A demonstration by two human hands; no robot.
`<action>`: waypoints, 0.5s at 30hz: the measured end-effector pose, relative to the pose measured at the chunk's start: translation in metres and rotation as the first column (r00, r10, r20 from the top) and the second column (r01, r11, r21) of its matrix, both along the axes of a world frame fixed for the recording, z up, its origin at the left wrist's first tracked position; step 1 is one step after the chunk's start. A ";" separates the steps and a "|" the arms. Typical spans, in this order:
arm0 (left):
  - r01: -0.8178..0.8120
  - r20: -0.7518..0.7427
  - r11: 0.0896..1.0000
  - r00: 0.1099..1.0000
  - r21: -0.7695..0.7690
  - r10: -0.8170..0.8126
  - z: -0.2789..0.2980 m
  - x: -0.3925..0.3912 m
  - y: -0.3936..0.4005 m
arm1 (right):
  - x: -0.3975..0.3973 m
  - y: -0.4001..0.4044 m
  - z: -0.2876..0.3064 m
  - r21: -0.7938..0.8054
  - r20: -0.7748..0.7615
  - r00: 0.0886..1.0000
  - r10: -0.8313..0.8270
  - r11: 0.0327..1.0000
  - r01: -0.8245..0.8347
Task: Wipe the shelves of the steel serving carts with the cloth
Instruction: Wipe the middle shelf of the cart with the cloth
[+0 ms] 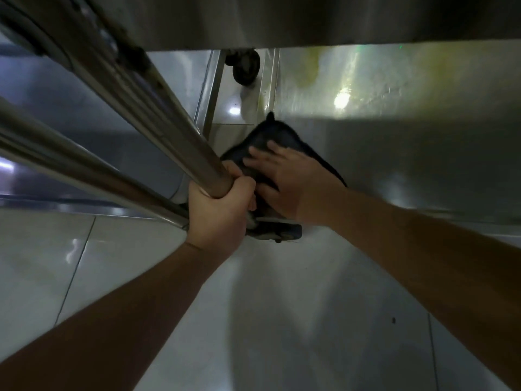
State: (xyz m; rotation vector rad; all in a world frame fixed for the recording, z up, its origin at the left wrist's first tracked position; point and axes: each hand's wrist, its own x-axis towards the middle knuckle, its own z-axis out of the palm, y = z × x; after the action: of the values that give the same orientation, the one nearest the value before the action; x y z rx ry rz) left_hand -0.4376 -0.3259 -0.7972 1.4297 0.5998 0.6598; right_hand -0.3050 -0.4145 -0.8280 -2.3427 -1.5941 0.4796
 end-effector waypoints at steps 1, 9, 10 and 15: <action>0.003 -0.007 1.000 1.000 0.002 -0.003 -0.001 0.000 0.000 | -0.002 -0.016 -0.003 0.000 0.020 0.999 0.044 0.999 -0.044; -0.015 -0.004 0.999 1.000 0.031 0.015 -0.003 -0.001 0.000 | 0.093 0.016 -0.005 -0.014 0.080 0.937 -0.340 0.940 0.342; -0.012 -0.002 1.000 1.000 0.026 0.012 -0.003 -0.001 0.000 | 0.104 0.031 -0.003 -0.024 0.051 0.925 -0.376 0.926 0.378; 0.047 -0.004 0.999 0.999 -0.007 -0.047 -0.002 -0.002 0.002 | 0.118 0.098 0.001 -0.098 0.006 0.893 -0.451 0.888 0.449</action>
State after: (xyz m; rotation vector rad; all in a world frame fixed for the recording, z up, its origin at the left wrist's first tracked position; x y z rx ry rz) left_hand -0.4395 -0.3237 -0.7992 1.4350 0.5697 0.6167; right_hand -0.1871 -0.3168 -0.8268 -2.6596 -0.9800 0.4735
